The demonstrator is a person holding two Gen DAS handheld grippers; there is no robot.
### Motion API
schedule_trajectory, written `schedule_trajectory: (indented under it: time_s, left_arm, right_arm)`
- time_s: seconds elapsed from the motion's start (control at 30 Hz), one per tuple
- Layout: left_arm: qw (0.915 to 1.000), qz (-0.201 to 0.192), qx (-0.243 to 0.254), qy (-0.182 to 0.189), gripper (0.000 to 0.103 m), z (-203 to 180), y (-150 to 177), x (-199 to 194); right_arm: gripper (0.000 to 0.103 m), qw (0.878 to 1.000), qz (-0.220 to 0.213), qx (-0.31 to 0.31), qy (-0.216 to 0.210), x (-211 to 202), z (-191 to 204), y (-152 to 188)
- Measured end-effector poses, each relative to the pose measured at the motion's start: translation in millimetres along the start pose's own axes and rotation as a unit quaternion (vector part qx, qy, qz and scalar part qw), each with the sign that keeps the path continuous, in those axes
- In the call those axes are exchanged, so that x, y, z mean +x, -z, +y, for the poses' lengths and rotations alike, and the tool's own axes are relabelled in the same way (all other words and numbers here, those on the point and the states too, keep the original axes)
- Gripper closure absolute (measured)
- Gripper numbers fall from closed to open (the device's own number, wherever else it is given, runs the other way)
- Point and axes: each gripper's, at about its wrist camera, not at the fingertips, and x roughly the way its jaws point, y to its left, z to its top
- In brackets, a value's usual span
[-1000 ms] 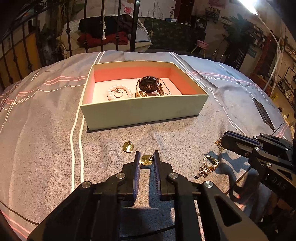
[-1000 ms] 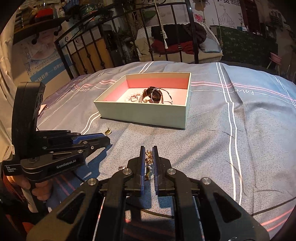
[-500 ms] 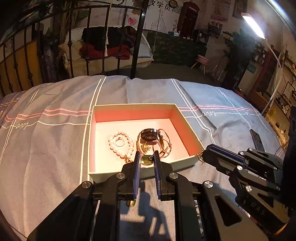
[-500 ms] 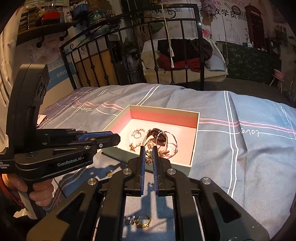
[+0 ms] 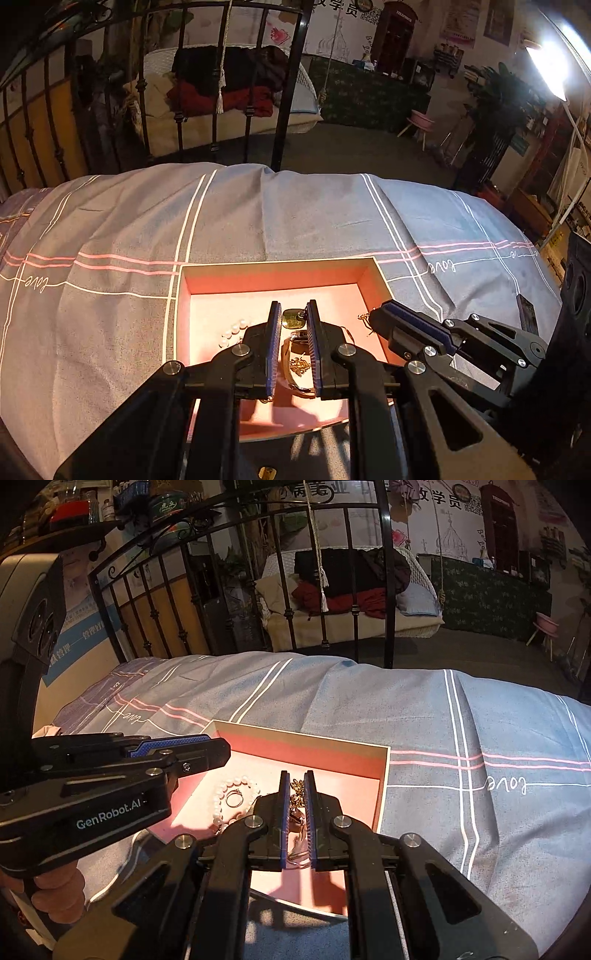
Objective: Organize jewelry
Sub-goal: 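Lower the gold earring and gold jewelry into the box and open both tools, then grasp a silver ring with the left tool while the right tool grasps a gold ring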
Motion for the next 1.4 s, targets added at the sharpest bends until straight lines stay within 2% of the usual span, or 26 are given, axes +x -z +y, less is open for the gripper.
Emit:
schedule_trajectory:
  time_s: [0.43,0.87,1.03,1.07,1.1,1.13,1.17,1.2,1.3,1.4]
  left_arm:
    - [0.9992,0.036,-0.005,-0.013,0.089,10,6,29]
    - [0.9991,0.040,-0.003,-0.016,0.089,11,8,30]
    - [0.9990,0.042,0.000,-0.018,0.089,11,11,28]
    - [0.9991,0.040,0.000,-0.017,0.088,11,11,25]
    - [0.9991,0.036,-0.001,-0.020,0.082,12,12,23]
    - [0.9992,0.031,-0.004,-0.023,0.078,13,13,19]
    - [0.9994,0.025,-0.005,-0.022,0.068,14,15,14]
    - [0.9996,0.019,-0.004,-0.020,0.058,14,18,8]
    - [0.9999,0.003,0.002,-0.013,0.045,13,33,-13]
    - [1.0000,-0.001,0.007,0.006,0.036,10,60,-32]
  right_arm:
    - [0.095,1.000,0.028,-0.007,0.002,19,3,10]
    - [0.095,0.999,0.042,-0.018,-0.001,27,9,15]
    - [0.093,0.999,0.034,-0.016,-0.001,20,10,17]
    - [0.087,0.999,0.032,-0.016,0.001,17,10,18]
    - [0.081,0.999,0.030,-0.018,0.005,13,10,19]
    - [0.061,0.999,0.023,-0.021,0.010,6,11,21]
    - [0.037,1.000,0.013,-0.022,0.013,-1,11,24]
    - [0.031,1.000,0.003,-0.023,0.015,-9,11,28]
    - [0.031,1.000,-0.007,-0.019,0.009,-34,10,43]
    - [0.031,1.000,-0.006,-0.007,0.000,-58,5,71]
